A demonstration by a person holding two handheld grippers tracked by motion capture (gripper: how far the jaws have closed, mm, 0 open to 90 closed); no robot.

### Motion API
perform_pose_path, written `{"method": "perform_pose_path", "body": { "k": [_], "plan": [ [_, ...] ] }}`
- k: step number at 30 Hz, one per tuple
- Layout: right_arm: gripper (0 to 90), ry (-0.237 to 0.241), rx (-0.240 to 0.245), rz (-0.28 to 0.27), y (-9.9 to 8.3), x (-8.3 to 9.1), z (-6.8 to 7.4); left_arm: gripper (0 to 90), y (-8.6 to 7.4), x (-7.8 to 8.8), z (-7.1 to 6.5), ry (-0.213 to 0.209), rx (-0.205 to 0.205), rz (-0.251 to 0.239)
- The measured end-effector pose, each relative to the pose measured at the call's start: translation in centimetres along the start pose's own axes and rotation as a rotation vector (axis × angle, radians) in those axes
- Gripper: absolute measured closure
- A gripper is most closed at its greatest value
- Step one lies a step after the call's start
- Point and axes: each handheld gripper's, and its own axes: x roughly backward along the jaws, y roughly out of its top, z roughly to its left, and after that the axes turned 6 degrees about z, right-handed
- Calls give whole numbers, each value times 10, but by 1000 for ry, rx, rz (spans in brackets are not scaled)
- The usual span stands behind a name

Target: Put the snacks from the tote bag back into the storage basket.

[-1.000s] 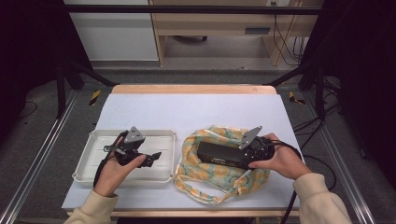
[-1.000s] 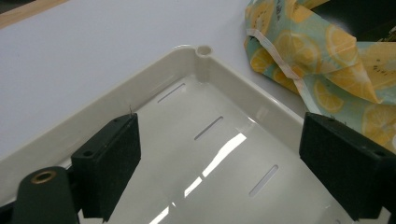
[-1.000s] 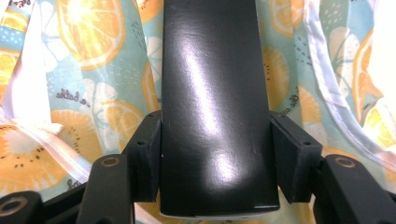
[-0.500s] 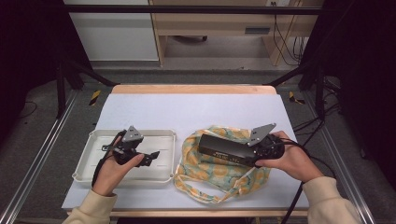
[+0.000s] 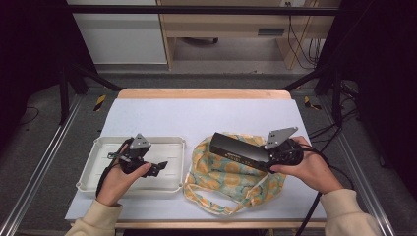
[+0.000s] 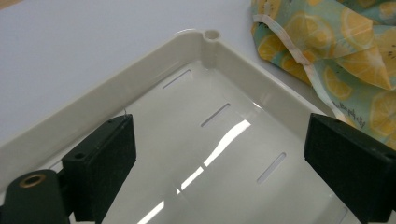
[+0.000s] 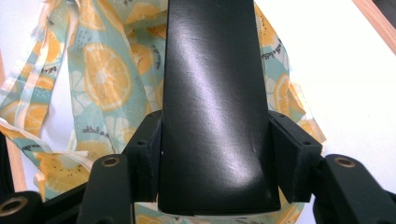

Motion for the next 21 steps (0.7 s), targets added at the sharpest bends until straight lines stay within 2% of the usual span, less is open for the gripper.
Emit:
{"method": "perform_pose_path", "body": {
  "k": [5, 11, 13, 14, 18, 19, 20, 21],
  "plan": [
    [432, 2, -6, -9, 5, 3, 0, 80, 4, -1, -3, -13, -27, -2],
    [432, 5, -4, -23, 17, 4, 1, 74, 16, 1, -5, -52, -98, -6],
    [433, 12, 1, -26, 25, 2, 1, 73, 22, 0, -5, -74, -125, 16],
    [433, 12, 1, -26, 25, 2, 1, 72, 22, 0, -5, -74, -125, 16],
    [432, 24, 17, -29, 38, -2, 3, 72, 30, 4, -5, -70, -183, 43],
    [433, 32, 27, -31, 44, -3, 4, 71, 34, 8, -6, -88, -213, 58],
    [433, 32, 27, -31, 44, -3, 4, 70, 34, 8, -6, -88, -213, 58],
    [433, 36, 28, -35, 46, -5, 5, 70, 35, 11, -6, -89, -232, 68]
  ]
}}
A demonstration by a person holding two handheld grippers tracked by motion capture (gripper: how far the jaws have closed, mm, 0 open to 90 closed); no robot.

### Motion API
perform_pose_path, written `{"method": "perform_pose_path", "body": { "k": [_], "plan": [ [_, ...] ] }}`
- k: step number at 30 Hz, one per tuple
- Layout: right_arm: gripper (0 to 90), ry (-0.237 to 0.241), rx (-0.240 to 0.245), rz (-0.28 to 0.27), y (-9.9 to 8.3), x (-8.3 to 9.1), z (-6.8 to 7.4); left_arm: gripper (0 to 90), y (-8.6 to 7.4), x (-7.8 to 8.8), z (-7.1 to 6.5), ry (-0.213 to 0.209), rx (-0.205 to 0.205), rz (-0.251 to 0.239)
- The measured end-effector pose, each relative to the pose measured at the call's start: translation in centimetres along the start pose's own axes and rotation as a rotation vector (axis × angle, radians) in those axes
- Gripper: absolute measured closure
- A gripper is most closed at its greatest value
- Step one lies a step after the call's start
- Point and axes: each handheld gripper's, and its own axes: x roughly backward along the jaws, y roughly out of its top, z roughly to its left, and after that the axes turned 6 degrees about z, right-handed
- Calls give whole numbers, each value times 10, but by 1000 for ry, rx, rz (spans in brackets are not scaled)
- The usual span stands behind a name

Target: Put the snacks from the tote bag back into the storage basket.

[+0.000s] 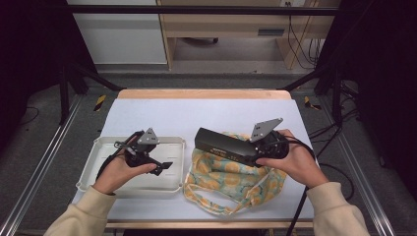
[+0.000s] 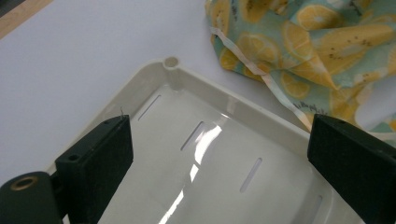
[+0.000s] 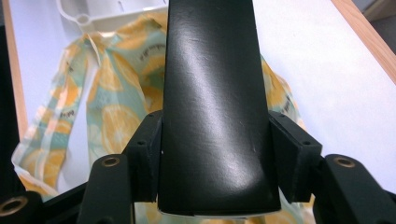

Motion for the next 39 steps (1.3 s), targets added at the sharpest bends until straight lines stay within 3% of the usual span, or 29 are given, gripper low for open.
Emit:
{"method": "perform_pose_path", "body": {
  "k": [10, 21, 29, 34, 39],
  "plan": [
    [432, 40, 44, 15, 27, -15, 9, 60, 16, 25, 3, -7, -118, 60],
    [432, 70, 88, 43, 43, -24, 14, 59, 27, 39, 6, -21, -200, 103],
    [432, 92, 121, 55, 54, -29, 21, 59, 36, 44, 4, -49, -287, 166],
    [432, 104, 148, 74, 61, -35, 25, 60, 40, 46, -2, -68, -353, 216],
    [432, 126, 170, 84, 67, -43, 32, 66, 41, 44, -10, -84, -390, 244]
  ]
}}
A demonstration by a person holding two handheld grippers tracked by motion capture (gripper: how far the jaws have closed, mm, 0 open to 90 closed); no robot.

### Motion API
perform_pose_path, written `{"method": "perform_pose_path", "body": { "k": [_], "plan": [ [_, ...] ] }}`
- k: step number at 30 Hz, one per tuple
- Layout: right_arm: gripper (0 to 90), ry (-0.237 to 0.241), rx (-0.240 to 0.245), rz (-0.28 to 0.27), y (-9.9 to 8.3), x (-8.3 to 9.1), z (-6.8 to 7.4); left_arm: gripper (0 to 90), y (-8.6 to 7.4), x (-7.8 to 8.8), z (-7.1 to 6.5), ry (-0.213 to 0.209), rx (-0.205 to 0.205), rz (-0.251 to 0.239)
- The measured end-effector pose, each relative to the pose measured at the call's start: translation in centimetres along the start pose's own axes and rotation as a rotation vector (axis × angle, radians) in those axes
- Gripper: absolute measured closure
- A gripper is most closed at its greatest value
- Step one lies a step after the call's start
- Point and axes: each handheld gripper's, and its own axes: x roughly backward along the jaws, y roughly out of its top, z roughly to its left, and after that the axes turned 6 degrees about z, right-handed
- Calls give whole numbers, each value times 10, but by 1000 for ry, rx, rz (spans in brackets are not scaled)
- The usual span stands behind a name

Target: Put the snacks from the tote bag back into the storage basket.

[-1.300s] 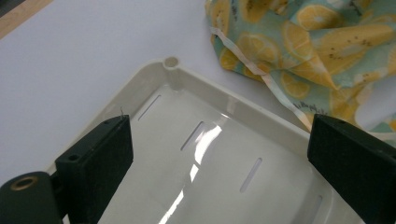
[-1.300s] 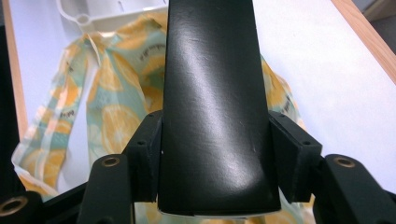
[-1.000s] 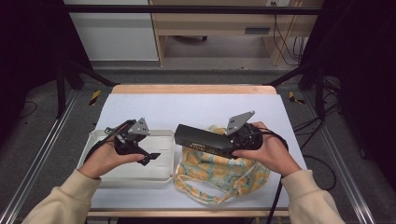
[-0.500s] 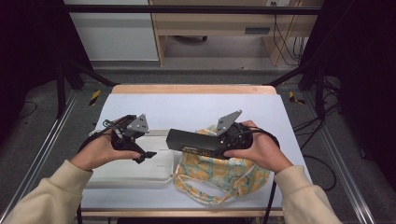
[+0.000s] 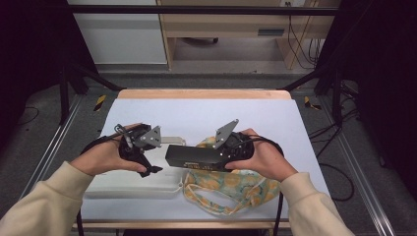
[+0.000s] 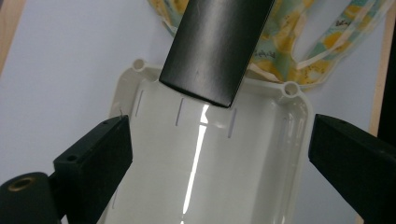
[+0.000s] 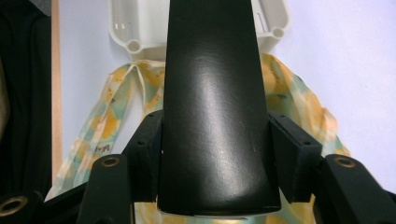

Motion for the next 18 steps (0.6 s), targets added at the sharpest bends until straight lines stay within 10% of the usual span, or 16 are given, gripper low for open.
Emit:
{"method": "perform_pose_path", "body": {
  "k": [18],
  "plan": [
    [431, 41, 51, -5, 15, -8, 12, 124, 18, -17, -11, -50, -119, 86]
  ]
}}
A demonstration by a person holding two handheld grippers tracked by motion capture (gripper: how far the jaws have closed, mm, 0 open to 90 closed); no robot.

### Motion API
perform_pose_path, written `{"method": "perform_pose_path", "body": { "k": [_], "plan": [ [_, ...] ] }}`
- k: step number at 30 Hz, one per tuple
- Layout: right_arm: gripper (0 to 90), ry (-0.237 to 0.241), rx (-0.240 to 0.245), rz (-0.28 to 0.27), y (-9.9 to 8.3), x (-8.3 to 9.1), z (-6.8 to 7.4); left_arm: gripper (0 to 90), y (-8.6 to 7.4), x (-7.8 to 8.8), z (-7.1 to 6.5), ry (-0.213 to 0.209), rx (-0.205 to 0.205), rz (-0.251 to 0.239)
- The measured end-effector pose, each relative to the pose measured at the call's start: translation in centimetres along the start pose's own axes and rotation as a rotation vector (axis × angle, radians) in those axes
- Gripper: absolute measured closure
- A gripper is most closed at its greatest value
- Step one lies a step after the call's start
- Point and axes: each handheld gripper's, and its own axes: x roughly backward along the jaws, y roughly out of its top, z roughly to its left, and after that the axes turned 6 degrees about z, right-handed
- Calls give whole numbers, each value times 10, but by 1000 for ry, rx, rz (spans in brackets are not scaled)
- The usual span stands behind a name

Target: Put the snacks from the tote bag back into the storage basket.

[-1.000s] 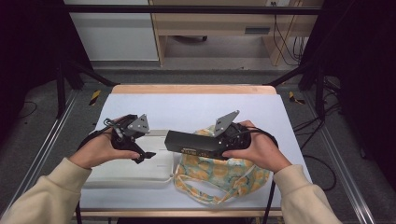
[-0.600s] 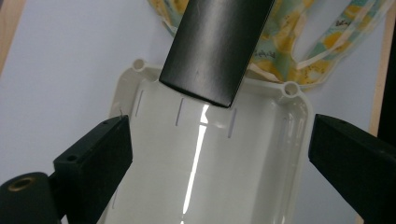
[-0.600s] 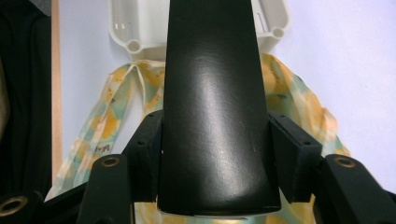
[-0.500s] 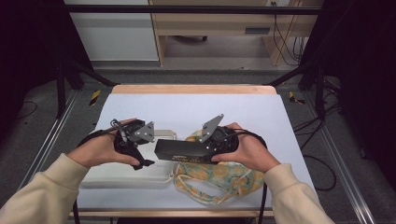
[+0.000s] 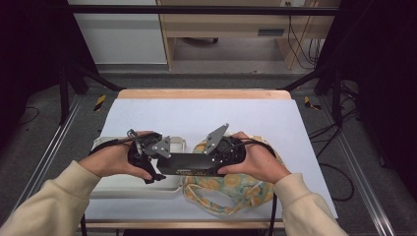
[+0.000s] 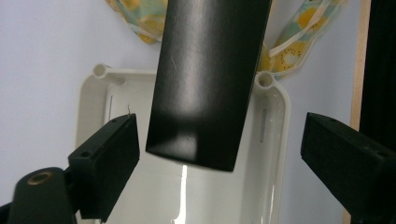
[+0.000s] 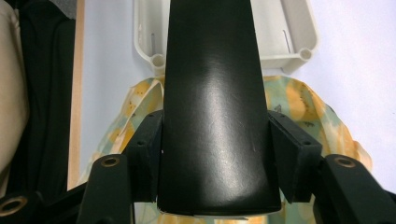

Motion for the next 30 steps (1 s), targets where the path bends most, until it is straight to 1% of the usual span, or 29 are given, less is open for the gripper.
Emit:
{"method": "perform_pose_path", "body": {
  "k": [1, 2, 5, 7, 9, 10, 12, 14, 19, 21, 23, 25, 29, 30],
  "plan": [
    [431, 3, 3, 1, 1, 0, 0, 128, 1, -2, 0, -4, 2, 4],
    [431, 5, 7, 0, 1, -1, 1, 140, 3, -3, 1, -4, -11, 7],
    [431, 11, 13, 2, 3, -2, 2, 185, 6, -6, 1, -23, -18, 8],
    [431, 16, 15, 0, 5, -3, 3, 216, 7, -7, 2, -24, -33, 17],
    [431, 18, 23, 0, 6, -3, 3, 237, 8, -9, 2, -28, -29, 22],
    [431, 20, 24, 0, 7, -3, 4, 258, 9, -10, 2, -35, -32, 24],
    [431, 22, 29, -1, 8, -4, 4, 269, 9, -12, 2, -39, -44, 38],
    [431, 25, 33, -1, 9, -4, 5, 284, 9, -14, 1, -38, -52, 51],
    [431, 29, 31, -4, 8, -4, 5, 317, 10, -18, 1, -39, -60, 63],
    [431, 31, 30, -2, 8, -4, 5, 363, 10, -18, 2, -37, -66, 67],
    [431, 27, 29, -1, 8, -4, 5, 381, 10, -19, 2, -40, -69, 69],
    [431, 31, 28, -2, 8, -5, 5, 382, 11, -20, 1, -41, -65, 75],
    [430, 35, 28, -2, 7, -6, 5, 402, 11, -21, 0, -42, -69, 85],
    [429, 36, 35, 0, 7, -7, 5, 408, 11, -20, -1, -41, -68, 85]
  ]
}}
